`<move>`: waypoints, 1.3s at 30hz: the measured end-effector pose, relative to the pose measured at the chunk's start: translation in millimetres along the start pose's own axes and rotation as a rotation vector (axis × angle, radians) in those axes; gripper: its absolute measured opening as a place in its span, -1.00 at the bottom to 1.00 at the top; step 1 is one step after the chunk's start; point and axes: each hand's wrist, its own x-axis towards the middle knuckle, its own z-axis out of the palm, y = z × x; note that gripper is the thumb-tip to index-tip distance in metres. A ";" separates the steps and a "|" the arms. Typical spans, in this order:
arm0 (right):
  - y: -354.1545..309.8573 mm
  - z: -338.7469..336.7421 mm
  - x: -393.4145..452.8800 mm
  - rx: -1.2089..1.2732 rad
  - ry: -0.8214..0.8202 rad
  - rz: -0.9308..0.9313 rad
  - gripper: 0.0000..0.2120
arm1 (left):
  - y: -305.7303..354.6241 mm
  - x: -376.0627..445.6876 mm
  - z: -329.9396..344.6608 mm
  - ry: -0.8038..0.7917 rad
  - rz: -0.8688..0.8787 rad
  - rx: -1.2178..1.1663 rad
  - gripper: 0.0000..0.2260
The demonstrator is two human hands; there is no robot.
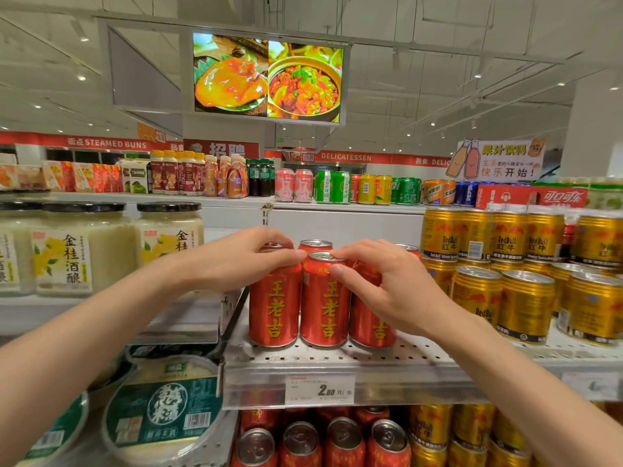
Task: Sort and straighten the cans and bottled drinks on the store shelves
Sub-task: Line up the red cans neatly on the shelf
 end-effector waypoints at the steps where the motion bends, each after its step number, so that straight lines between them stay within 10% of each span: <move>1: 0.3 -2.8 0.4 0.014 -0.031 0.006 -0.49 | -2.3 0.5 1.2 0.005 -0.014 -0.084 -0.66; 20: 21.8 0.8 115.5 0.103 -0.448 0.163 -0.68 | -8.3 7.8 3.9 0.095 0.000 -0.195 -0.75; 39: 26.2 -26.5 95.2 0.198 -0.371 0.111 -0.72 | -9.6 5.0 3.0 0.090 0.009 -0.142 -0.75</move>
